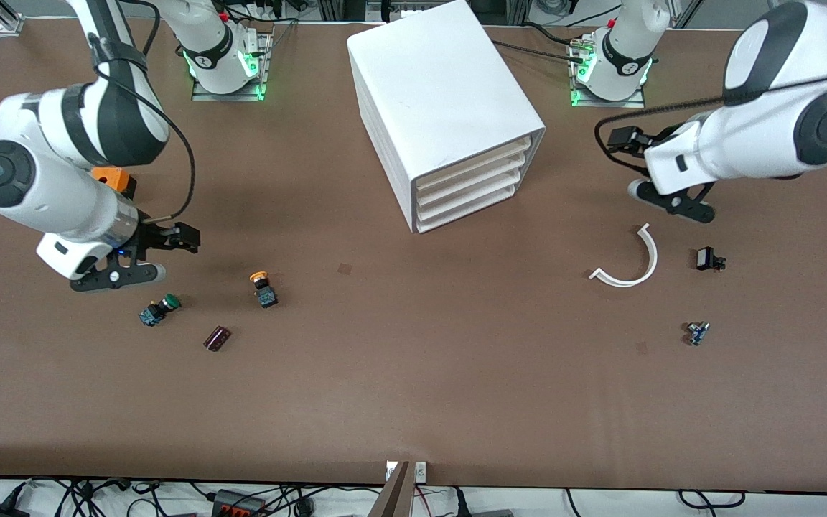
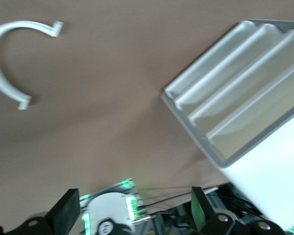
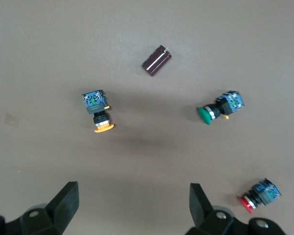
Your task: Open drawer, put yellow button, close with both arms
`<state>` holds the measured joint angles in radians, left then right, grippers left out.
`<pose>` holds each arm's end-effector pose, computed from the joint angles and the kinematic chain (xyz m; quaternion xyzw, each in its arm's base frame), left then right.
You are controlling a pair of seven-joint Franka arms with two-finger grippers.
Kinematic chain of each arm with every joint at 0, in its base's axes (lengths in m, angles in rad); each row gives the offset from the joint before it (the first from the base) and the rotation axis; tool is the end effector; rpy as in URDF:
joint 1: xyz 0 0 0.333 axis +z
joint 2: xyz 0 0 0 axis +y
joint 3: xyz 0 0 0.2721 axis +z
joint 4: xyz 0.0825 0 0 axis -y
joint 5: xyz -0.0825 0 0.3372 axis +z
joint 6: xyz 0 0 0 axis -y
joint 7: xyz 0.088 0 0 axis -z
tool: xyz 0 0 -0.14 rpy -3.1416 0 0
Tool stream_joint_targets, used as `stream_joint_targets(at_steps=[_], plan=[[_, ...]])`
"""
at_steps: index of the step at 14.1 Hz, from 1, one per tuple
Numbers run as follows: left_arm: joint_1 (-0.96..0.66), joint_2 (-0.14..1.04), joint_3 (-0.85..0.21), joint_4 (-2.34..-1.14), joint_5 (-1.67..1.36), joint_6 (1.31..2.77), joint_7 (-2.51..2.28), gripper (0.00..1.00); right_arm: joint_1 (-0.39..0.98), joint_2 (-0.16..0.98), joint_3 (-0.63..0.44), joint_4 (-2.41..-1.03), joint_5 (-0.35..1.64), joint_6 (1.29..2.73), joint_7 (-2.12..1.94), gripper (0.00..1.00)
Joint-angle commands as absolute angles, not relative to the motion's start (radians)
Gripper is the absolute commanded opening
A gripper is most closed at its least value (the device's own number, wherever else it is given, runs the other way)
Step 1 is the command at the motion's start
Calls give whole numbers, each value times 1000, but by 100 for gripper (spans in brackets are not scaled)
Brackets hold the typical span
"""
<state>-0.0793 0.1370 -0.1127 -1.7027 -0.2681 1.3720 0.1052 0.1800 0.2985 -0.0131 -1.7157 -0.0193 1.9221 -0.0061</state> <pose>0.4664 -0.1305 0.4230 0.9530 -0.1393 -0.2351 0.1310 0.5659 0.0938 0.3512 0.9948 0.0902 -0.0450 0.0145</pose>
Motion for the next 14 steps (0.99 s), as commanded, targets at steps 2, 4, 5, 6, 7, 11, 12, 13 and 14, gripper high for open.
stream_joint_targets(at_steps=[2, 4, 5, 6, 7, 11, 12, 13, 14], plan=[[-67, 227, -117, -1686, -509, 1390, 136, 100, 221, 420, -15, -1697, -11, 1999, -12, 100], [-66, 299, -117, -1689, -638, 1411, 237, 100, 248, 471, -15, -1695, -6, 2066, -6, 100], [-66, 320, -115, -1704, -667, 1434, 289, 100, 258, 500, -14, -1689, -6, 2097, 3, 100], [-66, 334, -117, -1735, -689, 1471, 357, 100, 262, 543, -12, -1665, -5, 2120, 5, 100], [-66, 348, -115, -1771, -730, 1494, 438, 100, 264, 579, -11, -1637, -5, 2125, 5, 100], [-48, 345, -115, -1963, -966, 1569, 655, 100, 279, 670, 3, -1585, -6, 2152, 5, 100], [-46, 347, -115, -1980, -986, 1577, 672, 100, 282, 684, 3, -1585, -6, 2154, -5, 100], [-46, 348, -115, -1983, -988, 1577, 672, 100, 285, 698, 3, -1586, -5, 2155, -6, 100], [-48, 345, -117, -1997, -994, 1578, 672, 100, 285, 713, 5, -1586, -5, 2158, -6, 100]])
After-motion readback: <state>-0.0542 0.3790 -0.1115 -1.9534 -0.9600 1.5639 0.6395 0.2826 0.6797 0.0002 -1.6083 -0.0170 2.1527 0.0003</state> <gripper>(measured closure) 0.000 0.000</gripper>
